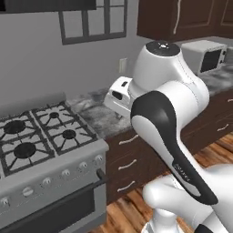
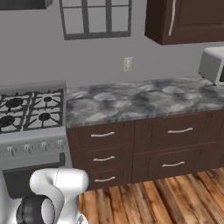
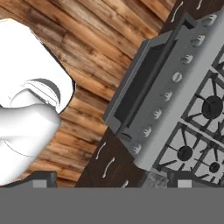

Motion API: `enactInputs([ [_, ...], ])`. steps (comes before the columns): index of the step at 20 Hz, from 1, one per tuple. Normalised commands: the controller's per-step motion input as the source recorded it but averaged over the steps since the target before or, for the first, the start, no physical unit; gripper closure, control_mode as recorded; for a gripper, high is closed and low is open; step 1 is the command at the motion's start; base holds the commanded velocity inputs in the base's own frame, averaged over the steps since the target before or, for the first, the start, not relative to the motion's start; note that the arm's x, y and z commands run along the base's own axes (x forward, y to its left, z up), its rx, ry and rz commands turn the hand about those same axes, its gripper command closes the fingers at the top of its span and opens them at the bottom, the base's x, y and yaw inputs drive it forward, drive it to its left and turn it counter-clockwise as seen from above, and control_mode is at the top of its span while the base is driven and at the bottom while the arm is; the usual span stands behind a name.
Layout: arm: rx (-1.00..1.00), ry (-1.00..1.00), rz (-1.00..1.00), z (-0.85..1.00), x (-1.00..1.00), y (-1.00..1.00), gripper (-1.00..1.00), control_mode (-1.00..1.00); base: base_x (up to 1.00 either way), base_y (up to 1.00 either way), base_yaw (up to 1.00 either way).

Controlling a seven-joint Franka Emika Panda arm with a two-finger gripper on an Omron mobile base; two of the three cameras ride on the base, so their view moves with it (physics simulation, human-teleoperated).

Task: Move the cutting board and knife to the sink. Then move spray from the cabinet to the counter.

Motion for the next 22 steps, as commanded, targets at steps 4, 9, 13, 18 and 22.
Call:
enactInputs([
  [4, 0.00, 0.00, 0.00, 0.00, 0.00, 0.00, -1.00, 1.00, 0.83, -1.00, -0.26],
  [9, 0.00, 0.00, 0.00, 0.00, 0.00, 0.00, -1.00, 1.00, 0.78, -1.00, -0.26],
  [13, 0.00, 0.00, 0.00, 0.00, 0.00, 0.00, -1.00, 1.00, 0.62, -1.00, -0.24],
  [18, 0.00, 0.00, 0.00, 0.00, 0.00, 0.00, -1.00, 1.00, 0.04, -1.00, -0.18],
  [22, 0.00, 0.00, 0.00, 0.00, 0.00, 0.00, -1.00, 1.00, 0.28, -1.00, -0.16],
])
